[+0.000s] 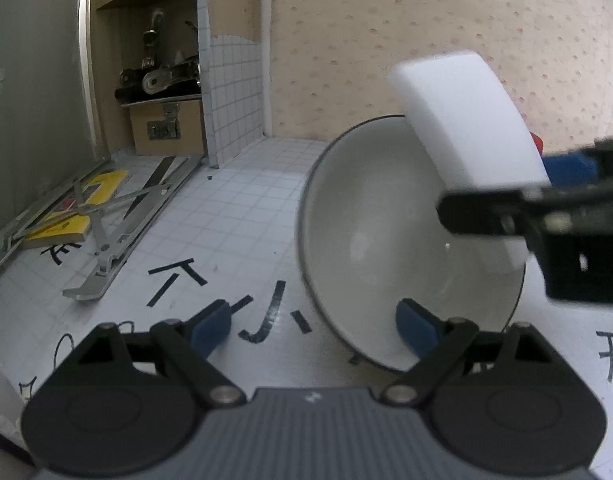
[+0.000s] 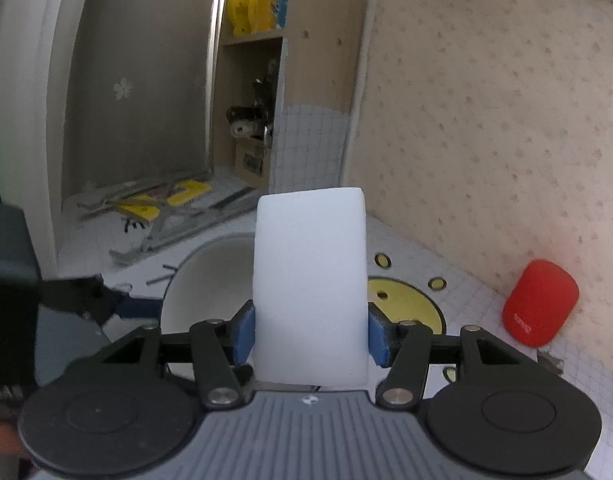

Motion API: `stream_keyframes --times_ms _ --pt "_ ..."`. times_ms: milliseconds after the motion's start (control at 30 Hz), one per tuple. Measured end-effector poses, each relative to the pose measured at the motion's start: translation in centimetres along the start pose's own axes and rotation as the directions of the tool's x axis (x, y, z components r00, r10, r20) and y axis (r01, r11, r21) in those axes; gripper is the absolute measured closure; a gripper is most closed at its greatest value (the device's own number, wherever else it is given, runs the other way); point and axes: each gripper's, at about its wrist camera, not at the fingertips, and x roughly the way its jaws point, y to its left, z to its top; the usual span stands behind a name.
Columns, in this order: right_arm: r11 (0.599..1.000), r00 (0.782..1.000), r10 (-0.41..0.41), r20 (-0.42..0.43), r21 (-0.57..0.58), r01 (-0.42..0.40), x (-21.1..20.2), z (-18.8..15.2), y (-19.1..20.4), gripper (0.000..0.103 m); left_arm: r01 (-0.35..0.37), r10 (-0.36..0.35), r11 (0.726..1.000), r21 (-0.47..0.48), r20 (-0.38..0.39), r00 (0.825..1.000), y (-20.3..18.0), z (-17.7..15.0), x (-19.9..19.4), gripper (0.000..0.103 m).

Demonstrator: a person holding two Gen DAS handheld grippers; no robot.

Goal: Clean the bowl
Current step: 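Rub the white sponge along the bowl's inner wall with the right gripper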

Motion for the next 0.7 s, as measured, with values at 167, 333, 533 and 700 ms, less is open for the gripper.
stream_keyframes --times_ms 167,333,533,700 --pt "1.000 1.000 0.000 -0.014 0.004 0.001 -0.3 -0.9 -0.1 0.049 -0.002 0.002 1.000 0.002 0.001 1.000 0.0 0.0 0.1 0.012" --pt "1.000 1.000 0.004 0.014 -0.004 -0.004 0.1 0.8 0.4 0.049 -0.002 0.002 1.000 0.003 0.002 1.000 0.0 -0.1 0.1 0.012" --pt "1.000 1.000 0.007 0.010 0.005 -0.007 0.3 0.6 0.3 0.049 -0.003 0.003 1.000 -0.001 0.002 1.000 0.3 0.0 0.2 0.012" --pt "1.000 1.000 0.011 0.001 0.004 -0.011 0.2 0.2 0.2 0.049 -0.010 0.010 1.000 -0.009 0.002 1.000 0.6 0.1 0.3 0.011"
